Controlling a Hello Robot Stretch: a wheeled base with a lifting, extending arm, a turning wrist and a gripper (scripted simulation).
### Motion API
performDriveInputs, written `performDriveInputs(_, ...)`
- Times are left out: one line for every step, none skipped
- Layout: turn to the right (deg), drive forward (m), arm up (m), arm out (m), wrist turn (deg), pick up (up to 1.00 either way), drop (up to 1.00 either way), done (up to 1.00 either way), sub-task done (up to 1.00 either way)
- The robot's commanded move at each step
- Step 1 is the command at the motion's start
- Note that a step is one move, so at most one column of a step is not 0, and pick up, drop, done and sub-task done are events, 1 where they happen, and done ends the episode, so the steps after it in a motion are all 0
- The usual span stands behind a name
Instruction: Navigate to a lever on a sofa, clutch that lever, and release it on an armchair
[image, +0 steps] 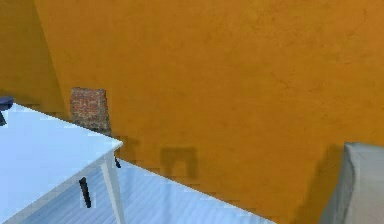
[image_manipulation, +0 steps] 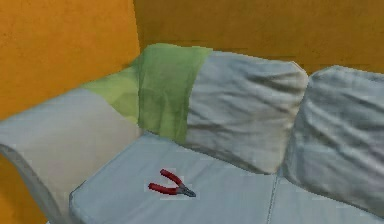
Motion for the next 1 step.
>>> performDriveInputs(0.0,0.00,0.16,0.00,0.0,0.00,0.00,0.00,0.00)
